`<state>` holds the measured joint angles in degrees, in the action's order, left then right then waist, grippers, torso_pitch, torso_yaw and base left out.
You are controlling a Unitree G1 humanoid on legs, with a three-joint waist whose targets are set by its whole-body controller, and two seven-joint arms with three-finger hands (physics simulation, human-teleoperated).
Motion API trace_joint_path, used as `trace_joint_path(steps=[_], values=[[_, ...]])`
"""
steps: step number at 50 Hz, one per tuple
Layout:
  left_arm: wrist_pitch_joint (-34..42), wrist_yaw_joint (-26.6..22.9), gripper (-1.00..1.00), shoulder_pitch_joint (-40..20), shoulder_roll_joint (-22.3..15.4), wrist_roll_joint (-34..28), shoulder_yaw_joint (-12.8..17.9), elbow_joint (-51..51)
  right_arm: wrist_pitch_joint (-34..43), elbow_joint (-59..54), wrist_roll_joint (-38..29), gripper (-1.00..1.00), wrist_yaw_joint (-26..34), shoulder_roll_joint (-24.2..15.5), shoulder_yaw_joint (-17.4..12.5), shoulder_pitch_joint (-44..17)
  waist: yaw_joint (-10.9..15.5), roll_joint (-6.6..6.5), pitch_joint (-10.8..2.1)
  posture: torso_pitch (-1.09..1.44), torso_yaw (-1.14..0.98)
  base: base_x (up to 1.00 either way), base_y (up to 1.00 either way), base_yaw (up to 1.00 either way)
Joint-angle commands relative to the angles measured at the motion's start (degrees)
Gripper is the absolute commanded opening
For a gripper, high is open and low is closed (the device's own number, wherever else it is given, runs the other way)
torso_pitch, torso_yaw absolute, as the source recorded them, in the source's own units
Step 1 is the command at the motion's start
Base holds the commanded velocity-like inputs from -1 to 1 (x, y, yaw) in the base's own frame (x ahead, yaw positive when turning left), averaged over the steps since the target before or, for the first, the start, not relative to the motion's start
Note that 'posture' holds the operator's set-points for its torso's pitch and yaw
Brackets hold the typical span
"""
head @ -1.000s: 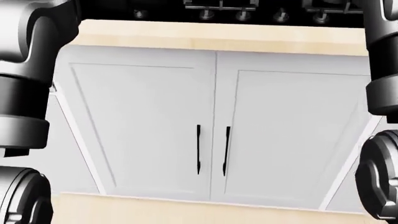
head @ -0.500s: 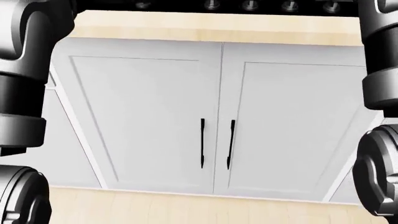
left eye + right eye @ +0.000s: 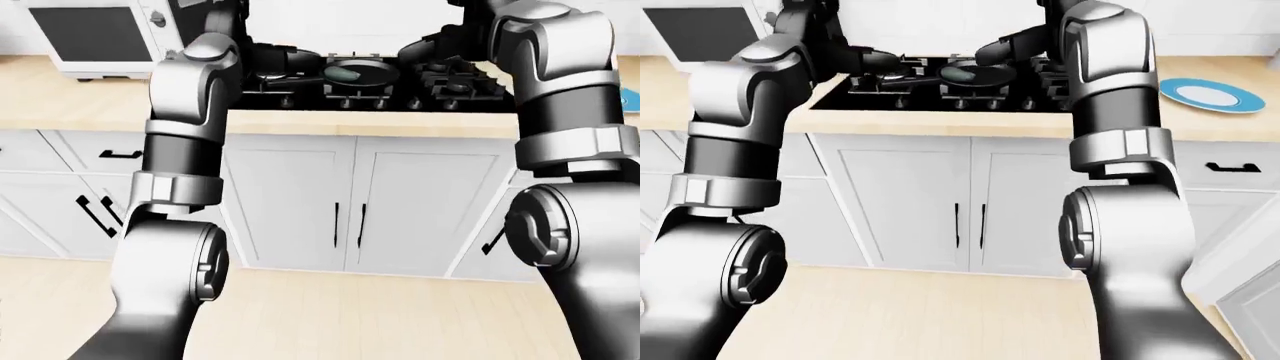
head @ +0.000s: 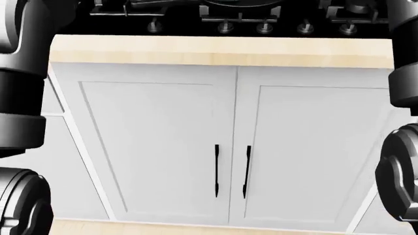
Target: Pick the zucchini from the pan and place it on the plate.
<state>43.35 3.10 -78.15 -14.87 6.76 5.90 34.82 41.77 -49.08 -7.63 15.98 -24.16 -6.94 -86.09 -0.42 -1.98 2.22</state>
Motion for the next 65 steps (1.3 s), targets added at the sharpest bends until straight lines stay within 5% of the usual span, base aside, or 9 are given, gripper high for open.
trace_joint_path(steps=[1,10,17,27,32,42,46,60,65], values=[[-1.2,0.3,1.00,-1.8,-1.0,-0.4,0.7,-1.6,-1.3,1.8,0.2,1.00,0.0,0.0,0.1,-2.1,0.5,0.31,-1.09,0.00,0.00,0.19,0.00,0.00],[-0.8,0.4,1.00,-1.2,-1.0,-0.4,0.7,-2.5,-1.3,1.9,0.5,1.00,-0.2,0.2,0.1,-1.9,0.1,-0.22,-1.83,0.00,0.00,0.20,0.00,0.00],[-0.8,0.5,1.00,-1.2,-0.9,-0.3,0.8,-2.7,-1.2,1.5,0.6,1.00,-0.1,0.1,0.0,-2.2,1.3,6.72,-2.20,0.00,0.00,0.20,0.00,0.00],[-0.6,0.7,1.00,-1.7,-1.0,-0.1,0.7,-2.6,-0.4,2.8,0.7,1.00,0.1,-0.1,0.0,-1.7,0.7,2.39,-1.07,0.00,0.00,0.20,0.00,0.00],[0.0,0.6,1.00,-1.9,-1.1,-0.2,0.7,-3.2,-0.3,2.6,0.7,1.00,0.4,-0.2,0.2,-2.0,-0.3,-4.10,-2.57,0.00,0.00,0.20,0.00,0.00],[-0.3,0.5,1.00,-2.4,-1.2,-0.3,0.7,-2.6,-0.8,1.4,0.2,1.00,0.7,0.0,0.3,-2.8,0.5,1.57,-1.71,0.00,0.00,0.19,0.00,0.00],[-0.5,0.4,1.00,-2.5,-1.4,-0.4,0.8,-2.2,-0.9,1.2,0.0,1.00,0.7,0.0,0.3,-3.0,1.4,7.55,-2.68,0.00,0.00,0.19,0.00,0.00],[0.1,0.6,1.00,-2.8,-1.7,-0.2,1.0,-2.7,-0.8,1.7,0.0,1.00,0.6,0.0,0.2,-2.5,-0.3,-3.13,-2.36,0.00,0.00,0.19,0.00,0.00],[0.4,0.7,1.00,-2.8,-1.6,-0.2,0.9,-3.1,-0.6,2.1,0.0,1.00,0.6,0.1,0.2,-2.2,0.0,-1.30,-2.37,0.00,0.00,0.20,0.00,0.00]])
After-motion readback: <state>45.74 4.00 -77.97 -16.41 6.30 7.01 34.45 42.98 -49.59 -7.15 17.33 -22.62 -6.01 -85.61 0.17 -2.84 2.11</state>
